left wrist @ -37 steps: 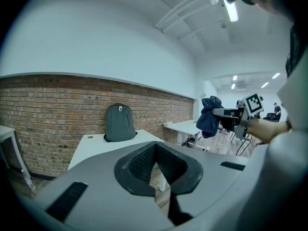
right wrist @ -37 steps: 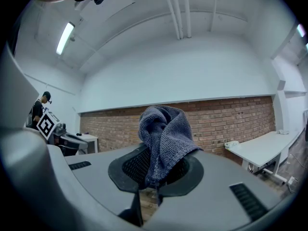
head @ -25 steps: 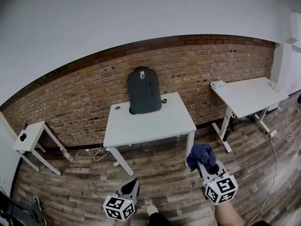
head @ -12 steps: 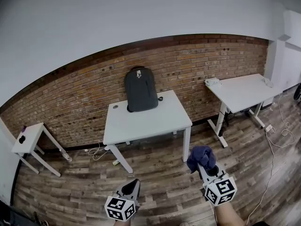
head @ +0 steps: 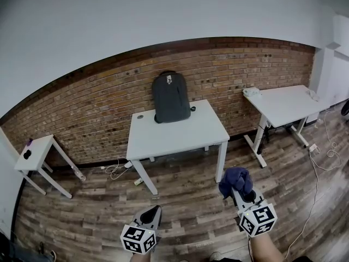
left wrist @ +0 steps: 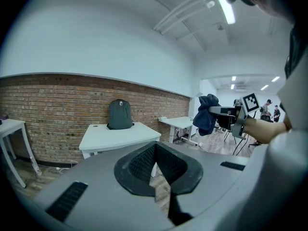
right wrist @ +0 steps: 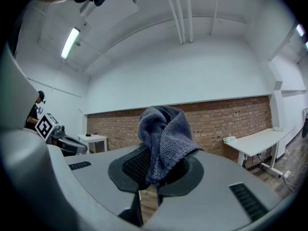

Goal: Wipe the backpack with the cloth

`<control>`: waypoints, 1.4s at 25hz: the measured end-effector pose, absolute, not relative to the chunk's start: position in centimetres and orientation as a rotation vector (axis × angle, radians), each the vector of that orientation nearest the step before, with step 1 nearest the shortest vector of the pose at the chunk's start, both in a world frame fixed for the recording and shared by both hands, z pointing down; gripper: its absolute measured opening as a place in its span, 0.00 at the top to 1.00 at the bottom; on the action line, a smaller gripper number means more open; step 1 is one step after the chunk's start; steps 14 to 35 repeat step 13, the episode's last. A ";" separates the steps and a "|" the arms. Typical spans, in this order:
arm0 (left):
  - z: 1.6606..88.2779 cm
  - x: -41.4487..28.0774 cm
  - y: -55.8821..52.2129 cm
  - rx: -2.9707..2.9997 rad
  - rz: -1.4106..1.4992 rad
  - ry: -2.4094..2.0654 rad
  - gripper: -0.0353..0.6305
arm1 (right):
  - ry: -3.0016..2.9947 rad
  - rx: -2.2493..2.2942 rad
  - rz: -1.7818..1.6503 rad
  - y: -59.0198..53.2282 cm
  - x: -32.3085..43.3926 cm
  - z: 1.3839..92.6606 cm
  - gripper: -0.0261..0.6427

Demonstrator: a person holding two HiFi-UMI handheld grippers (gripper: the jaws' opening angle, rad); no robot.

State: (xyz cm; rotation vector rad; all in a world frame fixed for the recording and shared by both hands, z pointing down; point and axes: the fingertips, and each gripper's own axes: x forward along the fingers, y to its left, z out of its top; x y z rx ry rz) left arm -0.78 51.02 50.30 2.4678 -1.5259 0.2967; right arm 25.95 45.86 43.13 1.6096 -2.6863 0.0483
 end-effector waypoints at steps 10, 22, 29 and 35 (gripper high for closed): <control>50.1 -1.2 52.0 2.482 0.309 -1.515 0.97 | -2.688 1.610 0.053 47.0 25.2 43.1 0.88; 49.9 -1.0 52.1 2.485 0.314 -1.511 0.97 | -2.678 1.606 0.050 47.3 25.4 43.3 0.88; 49.9 -1.0 52.1 2.485 0.314 -1.511 0.97 | -2.678 1.606 0.050 47.3 25.4 43.3 0.88; 49.9 -1.0 52.1 2.485 0.314 -1.511 0.97 | -2.678 1.606 0.050 47.3 25.4 43.3 0.88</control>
